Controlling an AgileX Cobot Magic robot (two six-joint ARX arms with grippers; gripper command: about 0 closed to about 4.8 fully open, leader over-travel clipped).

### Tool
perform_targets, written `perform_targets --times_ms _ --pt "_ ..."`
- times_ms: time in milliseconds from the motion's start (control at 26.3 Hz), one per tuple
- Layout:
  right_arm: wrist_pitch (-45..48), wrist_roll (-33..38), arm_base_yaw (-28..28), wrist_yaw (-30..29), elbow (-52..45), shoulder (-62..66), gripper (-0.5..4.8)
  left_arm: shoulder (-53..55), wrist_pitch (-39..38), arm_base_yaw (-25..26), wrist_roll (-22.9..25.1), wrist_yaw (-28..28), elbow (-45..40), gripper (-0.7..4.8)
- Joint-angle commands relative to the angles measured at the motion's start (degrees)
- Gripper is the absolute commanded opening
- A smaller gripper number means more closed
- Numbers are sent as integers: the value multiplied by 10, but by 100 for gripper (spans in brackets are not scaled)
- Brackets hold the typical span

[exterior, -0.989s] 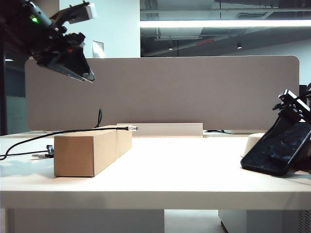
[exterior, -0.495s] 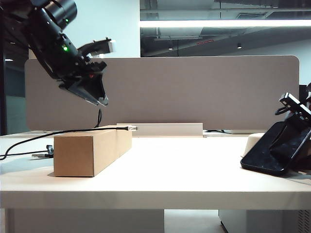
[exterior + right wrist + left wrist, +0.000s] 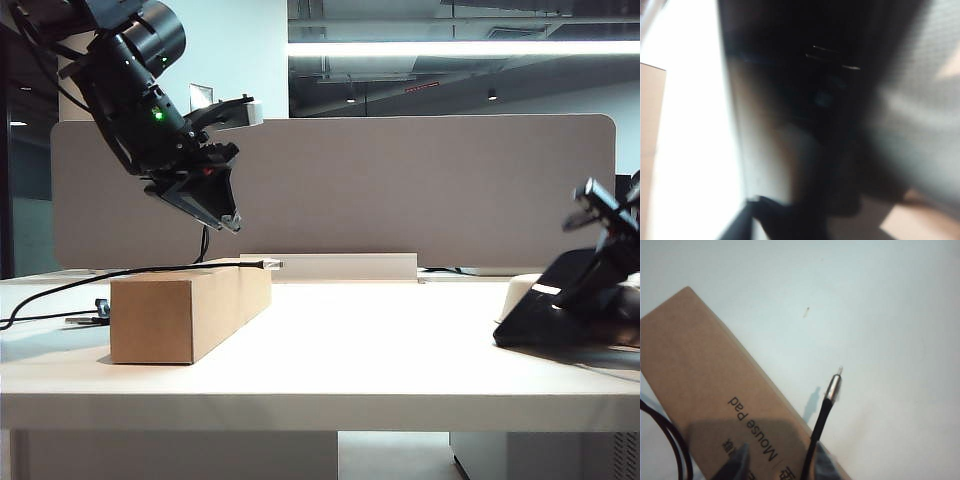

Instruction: Pick up the charging cable and the phone, plug the charging cable into the charging port on the phone, and finally place them back on the table.

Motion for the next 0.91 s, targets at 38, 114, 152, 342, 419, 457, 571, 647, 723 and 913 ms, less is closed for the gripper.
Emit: perform_targets --times_ms 38,114,152,342,419,457,571,647,723,913 --pt "1 -5 0 8 0 0 -7 -1 4 -2 37 -11 3 161" --pt "21 -5 0 -19 0 0 -7 -1 3 -2 42 -10 3 161" --pt "26 -5 0 -25 1 -1 -7 -1 2 -2 48 -10 4 161" --pt "35 -5 8 -51 1 -41 -7 3 -11 -3 88 11 21 167" --pt "35 -5 14 -66 1 -69 -7 10 -21 -12 109 12 36 225" --pt "35 -5 14 -75 1 -77 -7 11 -29 -14 117 11 42 225" --pt "33 -5 16 -97 1 -106 -7 29 -51 -31 131 0 72 225" --pt "27 -6 17 -105 1 -127 -7 45 -74 -40 141 -8 98 225" --pt "20 -10 17 -115 1 -148 -7 64 -102 -52 146 -17 127 225" --pt "3 -12 17 -131 1 -183 -7 101 -156 -66 156 -26 181 225"
